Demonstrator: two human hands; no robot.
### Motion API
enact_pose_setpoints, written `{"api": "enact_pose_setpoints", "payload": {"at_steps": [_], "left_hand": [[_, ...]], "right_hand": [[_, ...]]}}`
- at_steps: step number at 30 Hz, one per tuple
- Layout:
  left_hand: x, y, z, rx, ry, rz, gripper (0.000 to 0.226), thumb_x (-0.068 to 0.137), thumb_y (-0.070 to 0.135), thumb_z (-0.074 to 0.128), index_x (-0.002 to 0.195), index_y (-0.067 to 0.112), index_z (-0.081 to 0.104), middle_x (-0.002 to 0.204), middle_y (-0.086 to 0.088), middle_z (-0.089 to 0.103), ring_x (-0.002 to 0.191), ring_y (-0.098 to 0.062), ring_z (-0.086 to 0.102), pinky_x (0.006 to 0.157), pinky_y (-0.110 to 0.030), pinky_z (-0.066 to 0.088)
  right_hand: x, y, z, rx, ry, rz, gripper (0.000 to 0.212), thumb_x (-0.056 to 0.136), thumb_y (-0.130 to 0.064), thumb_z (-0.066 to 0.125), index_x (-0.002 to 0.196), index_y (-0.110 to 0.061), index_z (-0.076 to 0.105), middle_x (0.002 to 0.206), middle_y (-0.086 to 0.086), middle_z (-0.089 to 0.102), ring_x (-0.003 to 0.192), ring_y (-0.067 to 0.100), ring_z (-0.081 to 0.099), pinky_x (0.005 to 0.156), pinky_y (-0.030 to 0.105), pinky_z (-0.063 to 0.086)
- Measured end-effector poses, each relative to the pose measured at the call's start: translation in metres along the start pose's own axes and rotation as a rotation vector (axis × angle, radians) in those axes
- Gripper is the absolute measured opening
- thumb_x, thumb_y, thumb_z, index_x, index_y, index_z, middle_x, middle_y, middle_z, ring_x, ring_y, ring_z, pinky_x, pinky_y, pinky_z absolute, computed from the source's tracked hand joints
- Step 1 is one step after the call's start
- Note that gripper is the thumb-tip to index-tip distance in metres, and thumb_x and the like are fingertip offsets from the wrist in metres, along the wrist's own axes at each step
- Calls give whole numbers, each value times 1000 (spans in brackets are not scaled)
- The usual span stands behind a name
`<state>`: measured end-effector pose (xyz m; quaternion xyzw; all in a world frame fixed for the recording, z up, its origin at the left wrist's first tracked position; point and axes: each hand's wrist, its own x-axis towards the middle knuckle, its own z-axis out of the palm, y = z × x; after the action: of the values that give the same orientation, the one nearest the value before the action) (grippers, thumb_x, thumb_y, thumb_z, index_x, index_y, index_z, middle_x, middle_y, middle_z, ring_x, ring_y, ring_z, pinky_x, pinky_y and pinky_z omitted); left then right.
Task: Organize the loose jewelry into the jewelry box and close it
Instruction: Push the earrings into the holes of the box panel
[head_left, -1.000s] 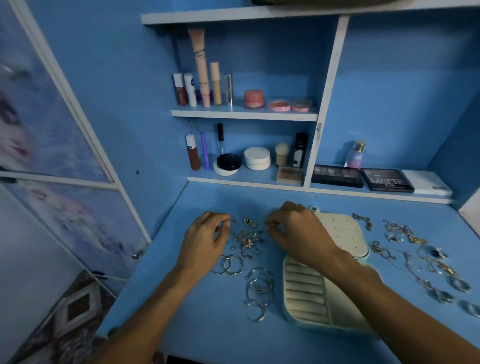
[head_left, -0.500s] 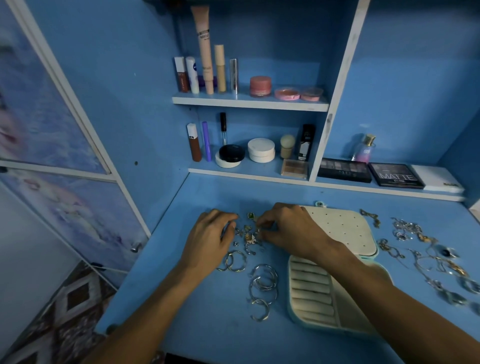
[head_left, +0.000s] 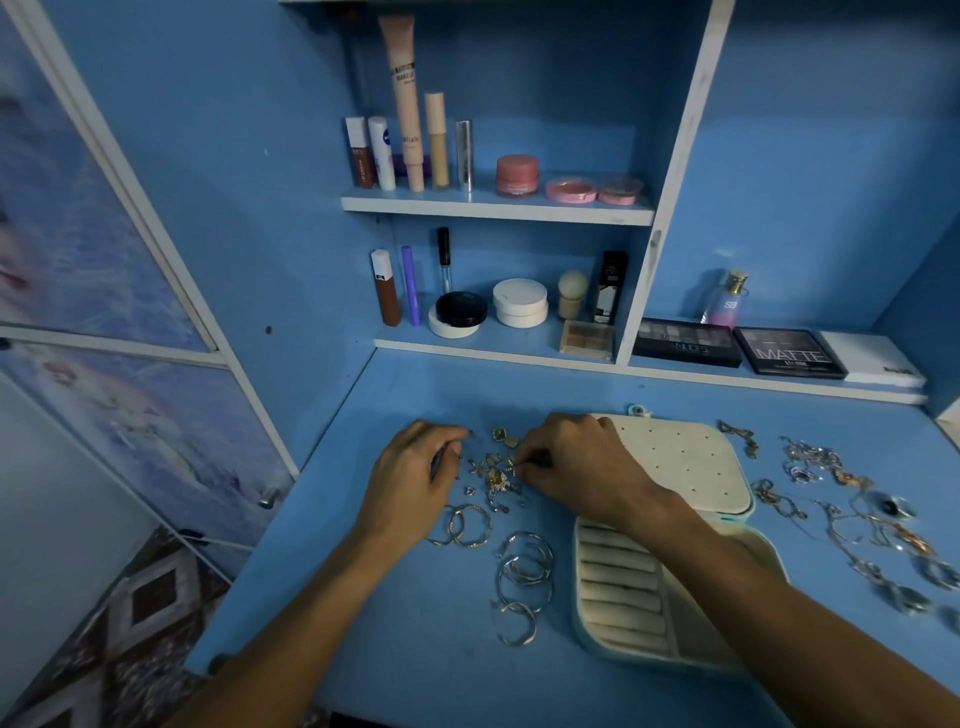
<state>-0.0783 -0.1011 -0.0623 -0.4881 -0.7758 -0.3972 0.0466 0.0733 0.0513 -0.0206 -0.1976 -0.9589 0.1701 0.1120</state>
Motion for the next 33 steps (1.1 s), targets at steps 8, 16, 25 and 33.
{"api": "enact_pose_setpoints", "payload": {"at_steps": [8, 16, 25, 33], "left_hand": [[0, -3, 0, -22, 11, -5, 21, 97, 9, 64, 115, 14, 73, 98, 4, 67, 83, -7, 63, 75, -21, 53], [7, 9, -1, 47, -15, 47, 18, 98, 16, 64, 113, 15, 73, 103, 3, 67, 97, -16, 61, 84, -25, 48], [13, 46, -7, -324, -168, -118, 15, 94, 26, 70, 107, 23, 77, 96, 17, 75, 87, -6, 69, 77, -21, 54], [23, 47, -3, -484, -218, -256, 20, 91, 14, 74, 109, 22, 75, 96, 12, 76, 94, 2, 69, 82, -12, 51]], "right_hand": [[1, 8, -5, 381, 28, 82, 10, 87, -19, 73, 84, -29, 73, 82, -16, 72, 80, 0, 66, 77, 25, 56], [-4, 14, -16, 444, 16, 111, 17, 92, -11, 67, 84, -26, 70, 82, -11, 74, 80, 1, 69, 77, 25, 58], [-2, 11, -9, 439, 43, 71, 10, 93, -15, 68, 90, -24, 72, 78, -15, 68, 75, -5, 61, 65, 11, 44], [-5, 12, -12, 528, 82, 41, 10, 89, -14, 74, 90, -24, 75, 82, -13, 73, 79, 1, 67, 71, 14, 51]]}}
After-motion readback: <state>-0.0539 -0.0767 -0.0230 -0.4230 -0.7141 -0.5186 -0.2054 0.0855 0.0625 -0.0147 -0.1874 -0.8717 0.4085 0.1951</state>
